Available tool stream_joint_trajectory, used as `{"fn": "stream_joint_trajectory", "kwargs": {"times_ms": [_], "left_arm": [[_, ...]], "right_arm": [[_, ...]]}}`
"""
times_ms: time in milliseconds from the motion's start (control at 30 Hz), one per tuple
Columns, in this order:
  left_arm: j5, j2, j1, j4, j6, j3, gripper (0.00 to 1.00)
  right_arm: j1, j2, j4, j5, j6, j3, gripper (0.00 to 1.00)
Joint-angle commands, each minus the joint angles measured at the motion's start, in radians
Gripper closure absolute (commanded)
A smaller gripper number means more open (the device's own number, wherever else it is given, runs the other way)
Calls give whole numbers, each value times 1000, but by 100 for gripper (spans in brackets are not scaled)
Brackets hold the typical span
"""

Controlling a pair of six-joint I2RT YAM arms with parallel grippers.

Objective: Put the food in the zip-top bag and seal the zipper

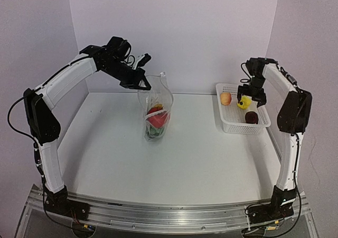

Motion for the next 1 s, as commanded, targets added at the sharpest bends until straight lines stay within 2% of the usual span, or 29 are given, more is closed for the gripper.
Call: {"fn": "stream_joint_trajectory", "kwargs": {"times_ms": [0, 233, 600, 800, 967], "left_arm": [[11, -35, 0, 27, 19, 1, 100], [15, -17, 0, 27, 26, 9, 100], [7, -3, 0, 23, 36, 10, 100], [1, -7, 1, 22, 41, 7, 100], [2, -8, 0, 22, 41, 6, 100]], "right_arm": [[-58, 102, -68, 32, -4, 88, 2], [-73, 268, -63, 92, -27, 206, 2], [-73, 363, 10, 139, -76, 216, 9], [-73, 361, 57, 176, -105, 193, 23], [-73, 331, 88, 149, -121, 170, 44]]}}
